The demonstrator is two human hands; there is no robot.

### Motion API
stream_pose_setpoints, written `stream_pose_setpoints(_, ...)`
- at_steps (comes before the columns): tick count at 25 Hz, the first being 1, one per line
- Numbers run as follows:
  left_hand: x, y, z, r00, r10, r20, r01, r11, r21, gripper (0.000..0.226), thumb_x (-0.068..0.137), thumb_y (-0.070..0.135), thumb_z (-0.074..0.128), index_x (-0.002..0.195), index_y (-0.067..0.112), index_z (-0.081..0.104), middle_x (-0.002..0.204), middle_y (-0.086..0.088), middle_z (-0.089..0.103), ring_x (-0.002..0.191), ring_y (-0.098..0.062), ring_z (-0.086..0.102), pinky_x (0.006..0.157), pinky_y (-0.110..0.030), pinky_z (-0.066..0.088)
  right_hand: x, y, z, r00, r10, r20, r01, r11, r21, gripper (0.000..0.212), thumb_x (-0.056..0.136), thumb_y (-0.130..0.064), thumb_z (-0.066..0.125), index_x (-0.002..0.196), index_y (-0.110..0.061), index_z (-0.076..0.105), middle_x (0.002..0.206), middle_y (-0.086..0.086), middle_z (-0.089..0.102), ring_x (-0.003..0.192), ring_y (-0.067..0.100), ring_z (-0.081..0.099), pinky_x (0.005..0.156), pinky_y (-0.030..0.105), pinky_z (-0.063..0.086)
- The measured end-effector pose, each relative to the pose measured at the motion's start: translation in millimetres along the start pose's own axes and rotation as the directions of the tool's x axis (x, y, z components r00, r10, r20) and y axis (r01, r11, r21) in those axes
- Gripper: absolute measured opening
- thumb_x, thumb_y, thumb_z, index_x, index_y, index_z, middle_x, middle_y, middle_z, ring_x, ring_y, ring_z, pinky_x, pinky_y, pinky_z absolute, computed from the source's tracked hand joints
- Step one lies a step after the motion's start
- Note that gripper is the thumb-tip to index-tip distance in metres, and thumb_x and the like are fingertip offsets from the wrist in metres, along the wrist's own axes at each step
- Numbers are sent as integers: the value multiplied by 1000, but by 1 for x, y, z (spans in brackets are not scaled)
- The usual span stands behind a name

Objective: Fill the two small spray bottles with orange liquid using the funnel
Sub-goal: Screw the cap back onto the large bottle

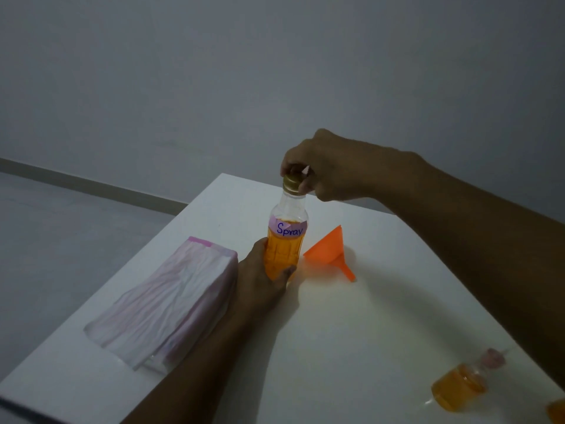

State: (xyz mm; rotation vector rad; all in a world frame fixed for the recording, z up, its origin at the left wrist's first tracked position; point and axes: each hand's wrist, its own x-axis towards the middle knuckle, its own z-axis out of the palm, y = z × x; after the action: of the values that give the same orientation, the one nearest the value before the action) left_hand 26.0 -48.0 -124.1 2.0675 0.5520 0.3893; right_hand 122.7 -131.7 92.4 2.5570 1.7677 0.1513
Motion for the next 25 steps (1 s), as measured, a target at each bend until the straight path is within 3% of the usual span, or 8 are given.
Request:
stream_pose_setpoints(2,-1,0,0,1000,-7,-28,5,998,-59,69,80,57,60,138,27,37,137,0,52,125,-22,52,104,-41,46,2,-3,-3,999,29,12,-29,999,-40,18,90,-23,71,103,-10,69,93,3,68,75,15,65,63,24,53)
stream_pose_setpoints(5,-5,-1,-1,999,-14,-37,11,996,-90,68,80,58,63,136,29,38,131,7,52,121,-15,52,103,-42,46,5,-10,-2,997,74,19,-71,991,-109,47,98,-45,57,66,-14,42,67,0,42,53,11,42,51,24,31)
stream_pose_setpoints(9,-4,-1,0,999,12,-34,-13,1000,-17,68,85,51,62,142,25,33,141,0,48,128,-24,50,106,-43,44,10,0,1,996,25,89,-10,987,-162,52,100,-59,37,76,-16,52,75,-2,49,64,13,49,68,33,42)
stream_pose_setpoints(11,4,-3,-1,1000,2,26,-3,1000,30,69,87,51,59,144,24,30,145,0,44,132,-25,46,109,-40,40,13,14,-1,987,-61,147,86,981,-173,50,98,-61,36,105,-19,61,92,-7,57,80,13,55,75,32,45)
stream_pose_setpoints(13,7,-5,0,999,-17,46,15,999,40,71,87,51,58,145,23,29,146,0,43,133,-24,45,108,-36,38,13,23,-2,974,-144,174,183,955,-232,48,98,-62,32,121,-24,52,99,-7,55,83,11,55,75,29,44)
stream_pose_setpoints(18,0,-7,4,998,28,-59,-29,999,-18,70,83,51,65,140,22,37,138,-1,52,125,-23,52,104,-41,45,15,22,6,962,-248,118,274,899,-341,55,85,-72,6,96,-26,33,71,-9,42,57,8,40,59,26,36)
stream_pose_setpoints(21,-2,-5,4,994,52,-101,-55,998,-33,68,81,52,67,137,24,39,134,1,55,118,-21,56,100,-41,49,21,22,8,967,-253,30,246,899,-362,70,88,-72,-5,81,-19,40,55,-7,35,44,10,30,50,25,29)
stream_pose_setpoints(25,0,-8,6,995,32,-99,-42,994,-99,69,78,53,70,134,26,40,130,1,57,113,-22,59,95,-43,52,20,16,19,990,-123,-72,73,873,-482,72,96,-66,7,64,-16,47,52,-3,37,45,13,32,56,24,30)
